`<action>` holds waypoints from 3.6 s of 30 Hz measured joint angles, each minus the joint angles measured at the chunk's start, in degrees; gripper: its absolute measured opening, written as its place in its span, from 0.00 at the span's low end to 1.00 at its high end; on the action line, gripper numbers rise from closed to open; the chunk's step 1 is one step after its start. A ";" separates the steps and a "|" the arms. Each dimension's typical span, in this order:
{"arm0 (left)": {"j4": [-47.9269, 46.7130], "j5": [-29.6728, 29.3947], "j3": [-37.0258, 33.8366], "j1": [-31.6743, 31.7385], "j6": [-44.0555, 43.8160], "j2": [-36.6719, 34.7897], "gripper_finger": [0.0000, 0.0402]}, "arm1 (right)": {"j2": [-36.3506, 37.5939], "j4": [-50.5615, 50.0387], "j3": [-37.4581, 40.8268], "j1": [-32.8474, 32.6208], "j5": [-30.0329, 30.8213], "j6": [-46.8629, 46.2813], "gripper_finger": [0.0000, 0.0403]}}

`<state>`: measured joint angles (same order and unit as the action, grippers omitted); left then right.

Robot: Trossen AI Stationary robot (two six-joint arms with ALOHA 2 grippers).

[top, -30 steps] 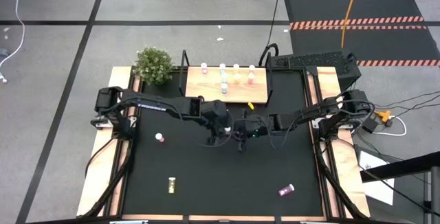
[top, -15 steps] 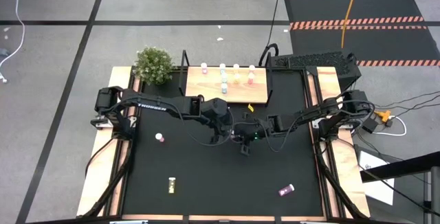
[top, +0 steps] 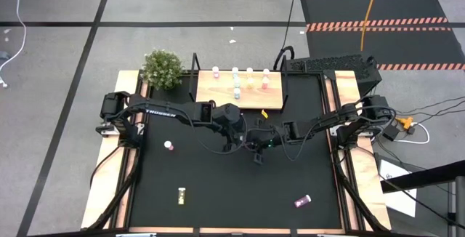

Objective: Pick and place medicine bottles onto shelf by color
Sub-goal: Put the top purple pill bottle on the shelf aligned with the other purple pill bottle

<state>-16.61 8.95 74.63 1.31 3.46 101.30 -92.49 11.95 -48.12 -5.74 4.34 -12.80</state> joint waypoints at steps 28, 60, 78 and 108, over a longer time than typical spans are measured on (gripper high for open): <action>-2.99 0.46 0.00 0.13 -5.00 -0.04 0.30 | 0.00 0.63 0.00 0.04 0.24 -0.26 0.25; -13.09 -12.01 0.05 29.09 6.33 -11.88 0.31 | 28.37 -19.35 0.00 0.65 19.96 -0.62 0.52; -9.70 -9.27 0.00 34.62 9.08 0.53 0.32 | 28.87 -24.72 0.02 1.95 19.58 0.82 0.52; -15.10 -12.00 0.00 35.36 9.95 0.66 0.32 | 28.85 -24.61 0.02 3.52 19.38 2.82 0.52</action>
<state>-31.71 -3.05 74.63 36.67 13.41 101.95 -63.64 -12.67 -48.10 -2.22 23.73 -9.98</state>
